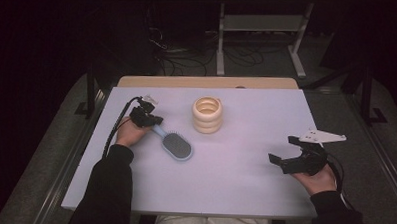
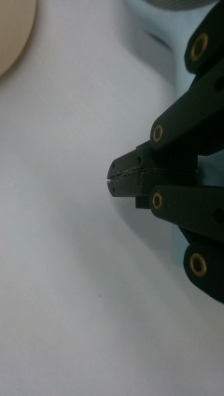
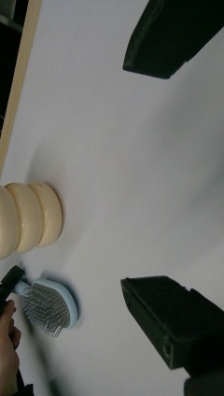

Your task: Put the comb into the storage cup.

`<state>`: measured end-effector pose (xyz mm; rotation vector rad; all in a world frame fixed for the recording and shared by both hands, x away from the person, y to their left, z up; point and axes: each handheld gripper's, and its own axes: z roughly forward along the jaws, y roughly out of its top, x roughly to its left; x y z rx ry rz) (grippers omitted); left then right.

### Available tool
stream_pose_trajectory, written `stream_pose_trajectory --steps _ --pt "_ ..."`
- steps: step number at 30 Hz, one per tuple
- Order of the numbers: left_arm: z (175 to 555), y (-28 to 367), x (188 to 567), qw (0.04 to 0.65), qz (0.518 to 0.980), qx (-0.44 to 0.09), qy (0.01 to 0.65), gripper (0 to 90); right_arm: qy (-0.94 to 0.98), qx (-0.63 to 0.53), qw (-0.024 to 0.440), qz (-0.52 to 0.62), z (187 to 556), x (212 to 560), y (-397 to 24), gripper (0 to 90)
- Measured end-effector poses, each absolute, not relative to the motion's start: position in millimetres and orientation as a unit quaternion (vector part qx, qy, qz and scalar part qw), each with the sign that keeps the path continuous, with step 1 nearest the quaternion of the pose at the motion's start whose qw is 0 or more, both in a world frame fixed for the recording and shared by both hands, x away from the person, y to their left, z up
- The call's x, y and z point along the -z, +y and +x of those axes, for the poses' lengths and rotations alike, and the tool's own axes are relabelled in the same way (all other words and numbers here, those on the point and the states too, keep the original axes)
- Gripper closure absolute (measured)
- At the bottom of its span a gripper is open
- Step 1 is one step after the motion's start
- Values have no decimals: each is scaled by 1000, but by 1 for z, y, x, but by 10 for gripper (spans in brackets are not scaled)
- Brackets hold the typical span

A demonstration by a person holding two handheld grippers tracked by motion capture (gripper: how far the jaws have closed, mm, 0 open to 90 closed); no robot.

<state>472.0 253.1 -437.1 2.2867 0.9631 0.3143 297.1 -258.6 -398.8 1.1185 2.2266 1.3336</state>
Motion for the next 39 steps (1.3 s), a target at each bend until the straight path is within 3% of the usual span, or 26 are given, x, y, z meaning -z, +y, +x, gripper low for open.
stream_pose_trajectory --steps 21,39 --pt "433 290 427 344 856 -117 367 900 777 -466 165 389 295 398 -256 0" --pt "429 289 428 340 860 -116 363 900 782 -462 159 386 297 399 -255 0"
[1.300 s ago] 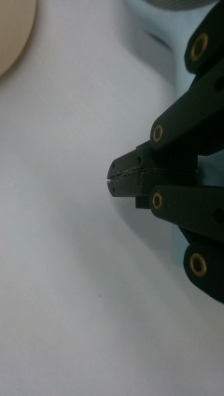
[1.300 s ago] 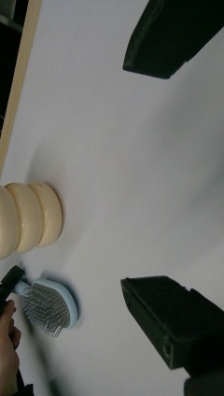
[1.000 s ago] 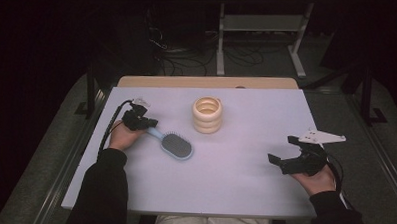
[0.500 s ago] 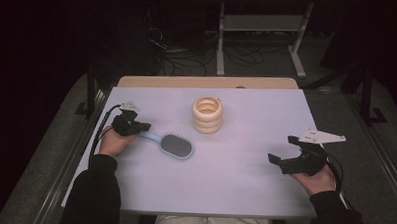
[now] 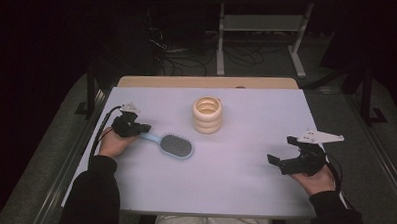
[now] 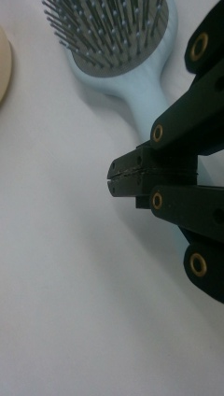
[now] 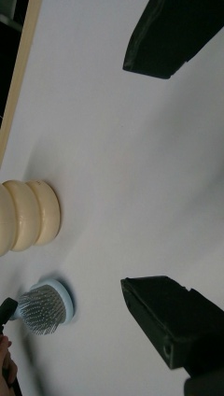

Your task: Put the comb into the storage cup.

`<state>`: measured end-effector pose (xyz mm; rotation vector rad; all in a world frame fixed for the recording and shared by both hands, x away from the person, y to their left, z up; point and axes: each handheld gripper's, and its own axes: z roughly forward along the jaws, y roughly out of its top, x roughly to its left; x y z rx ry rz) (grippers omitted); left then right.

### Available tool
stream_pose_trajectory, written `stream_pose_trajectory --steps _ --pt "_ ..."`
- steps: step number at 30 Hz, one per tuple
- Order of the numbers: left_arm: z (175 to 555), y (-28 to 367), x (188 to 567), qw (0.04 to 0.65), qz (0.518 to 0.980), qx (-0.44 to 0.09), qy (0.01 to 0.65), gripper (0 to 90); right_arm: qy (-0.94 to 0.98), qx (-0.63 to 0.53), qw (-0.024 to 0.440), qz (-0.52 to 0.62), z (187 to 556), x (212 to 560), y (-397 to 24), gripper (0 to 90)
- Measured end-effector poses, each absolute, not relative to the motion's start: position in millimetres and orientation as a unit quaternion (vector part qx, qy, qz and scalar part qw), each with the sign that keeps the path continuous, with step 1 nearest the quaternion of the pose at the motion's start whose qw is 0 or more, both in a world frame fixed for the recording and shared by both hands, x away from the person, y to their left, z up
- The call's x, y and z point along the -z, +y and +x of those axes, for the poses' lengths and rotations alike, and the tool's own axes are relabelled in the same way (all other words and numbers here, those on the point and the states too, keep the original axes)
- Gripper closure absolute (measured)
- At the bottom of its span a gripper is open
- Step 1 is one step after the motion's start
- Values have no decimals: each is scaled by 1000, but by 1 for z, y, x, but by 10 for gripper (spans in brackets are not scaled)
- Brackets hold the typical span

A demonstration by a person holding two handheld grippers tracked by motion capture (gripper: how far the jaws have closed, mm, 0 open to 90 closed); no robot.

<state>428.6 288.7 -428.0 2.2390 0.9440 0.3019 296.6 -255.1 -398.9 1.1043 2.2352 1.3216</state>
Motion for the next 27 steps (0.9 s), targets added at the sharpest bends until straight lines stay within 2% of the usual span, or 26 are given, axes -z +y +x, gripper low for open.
stream_pose_trajectory --steps 27 --pt "411 290 428 318 868 -102 368 900 782 -462 162 387 295 398 -255 0"
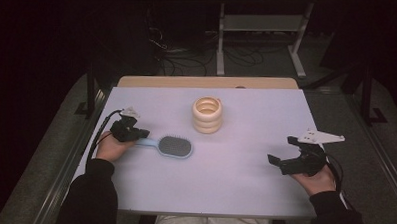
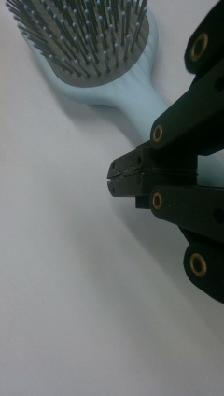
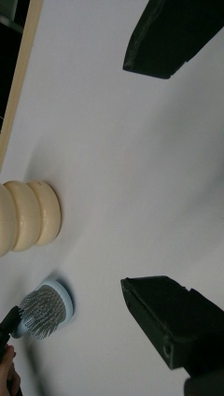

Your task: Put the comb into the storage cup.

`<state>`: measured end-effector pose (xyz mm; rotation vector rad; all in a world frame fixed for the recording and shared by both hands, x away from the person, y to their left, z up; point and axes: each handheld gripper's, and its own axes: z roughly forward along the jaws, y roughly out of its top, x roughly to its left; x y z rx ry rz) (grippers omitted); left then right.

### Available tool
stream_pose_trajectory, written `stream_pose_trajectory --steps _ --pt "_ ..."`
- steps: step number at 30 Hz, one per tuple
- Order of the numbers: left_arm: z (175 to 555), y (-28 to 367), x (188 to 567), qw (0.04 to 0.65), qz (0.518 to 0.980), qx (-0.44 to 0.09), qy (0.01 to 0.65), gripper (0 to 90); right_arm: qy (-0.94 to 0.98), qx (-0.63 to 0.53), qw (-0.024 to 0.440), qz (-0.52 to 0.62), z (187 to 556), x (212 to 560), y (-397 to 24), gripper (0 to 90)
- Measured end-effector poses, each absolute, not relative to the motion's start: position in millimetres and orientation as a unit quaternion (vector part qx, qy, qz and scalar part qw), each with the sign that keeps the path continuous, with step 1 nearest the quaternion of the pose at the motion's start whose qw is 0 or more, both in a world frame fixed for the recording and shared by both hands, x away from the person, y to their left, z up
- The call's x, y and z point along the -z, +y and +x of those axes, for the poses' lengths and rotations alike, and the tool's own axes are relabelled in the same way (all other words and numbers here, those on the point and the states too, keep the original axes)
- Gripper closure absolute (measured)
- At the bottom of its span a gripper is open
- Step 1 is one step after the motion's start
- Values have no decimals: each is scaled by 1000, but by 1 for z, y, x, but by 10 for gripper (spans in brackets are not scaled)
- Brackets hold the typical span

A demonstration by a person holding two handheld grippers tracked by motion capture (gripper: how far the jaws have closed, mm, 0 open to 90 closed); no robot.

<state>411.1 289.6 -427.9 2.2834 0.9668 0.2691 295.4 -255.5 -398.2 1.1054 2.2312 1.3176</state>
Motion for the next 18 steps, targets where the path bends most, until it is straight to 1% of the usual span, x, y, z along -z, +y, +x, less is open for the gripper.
stream_pose_trajectory --steps 4,11,18 --pt "405 288 428 316 871 -101 363 900 780 -463 164 388 294 397 -256 0" --pt "393 288 429 292 882 -96 358 900 780 -464 164 387 293 397 -256 0" --pt "377 286 428 288 888 -90 348 900 778 -465 166 388 293 396 -256 0"
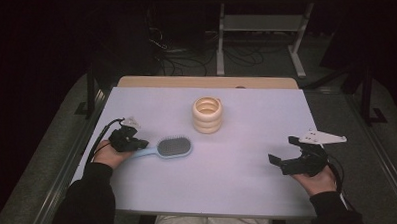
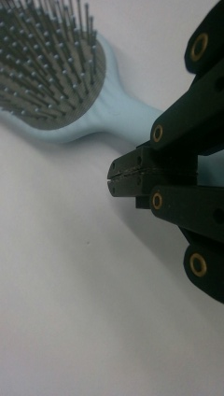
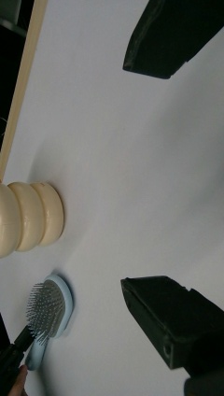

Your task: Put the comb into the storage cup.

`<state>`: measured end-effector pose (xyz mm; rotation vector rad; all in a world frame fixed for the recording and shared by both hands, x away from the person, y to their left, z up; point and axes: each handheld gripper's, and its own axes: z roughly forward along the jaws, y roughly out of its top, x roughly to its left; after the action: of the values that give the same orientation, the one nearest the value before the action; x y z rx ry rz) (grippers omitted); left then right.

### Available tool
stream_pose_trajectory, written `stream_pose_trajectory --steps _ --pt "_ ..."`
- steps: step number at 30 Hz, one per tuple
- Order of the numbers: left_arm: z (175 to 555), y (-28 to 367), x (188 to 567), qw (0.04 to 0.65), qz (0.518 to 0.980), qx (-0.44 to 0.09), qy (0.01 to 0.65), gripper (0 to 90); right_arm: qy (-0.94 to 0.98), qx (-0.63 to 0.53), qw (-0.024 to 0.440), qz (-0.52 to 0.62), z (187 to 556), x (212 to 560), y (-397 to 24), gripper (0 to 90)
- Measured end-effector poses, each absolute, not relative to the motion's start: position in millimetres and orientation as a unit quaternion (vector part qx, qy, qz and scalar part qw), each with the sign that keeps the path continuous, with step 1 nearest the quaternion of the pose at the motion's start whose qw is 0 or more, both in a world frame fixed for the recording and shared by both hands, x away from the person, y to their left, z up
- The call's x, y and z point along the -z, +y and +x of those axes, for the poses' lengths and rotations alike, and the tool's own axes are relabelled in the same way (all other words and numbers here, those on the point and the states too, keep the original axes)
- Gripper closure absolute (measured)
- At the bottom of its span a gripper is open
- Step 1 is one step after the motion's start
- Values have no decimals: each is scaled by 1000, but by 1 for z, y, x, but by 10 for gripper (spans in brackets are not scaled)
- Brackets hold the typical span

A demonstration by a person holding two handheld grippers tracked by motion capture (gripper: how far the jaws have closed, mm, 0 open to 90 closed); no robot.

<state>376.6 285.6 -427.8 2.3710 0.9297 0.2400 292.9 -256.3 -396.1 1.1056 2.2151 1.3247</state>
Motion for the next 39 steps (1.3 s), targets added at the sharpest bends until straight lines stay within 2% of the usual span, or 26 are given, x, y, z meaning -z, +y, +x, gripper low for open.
stream_pose_trajectory --steps 21,31,39 --pt "344 293 415 284 896 -83 332 900 777 -468 164 389 291 395 -258 0" --pt "344 294 402 286 902 -92 310 900 780 -468 160 383 293 395 -257 0" --pt "346 295 387 293 909 -72 289 719 778 -477 160 376 292 393 -258 0"
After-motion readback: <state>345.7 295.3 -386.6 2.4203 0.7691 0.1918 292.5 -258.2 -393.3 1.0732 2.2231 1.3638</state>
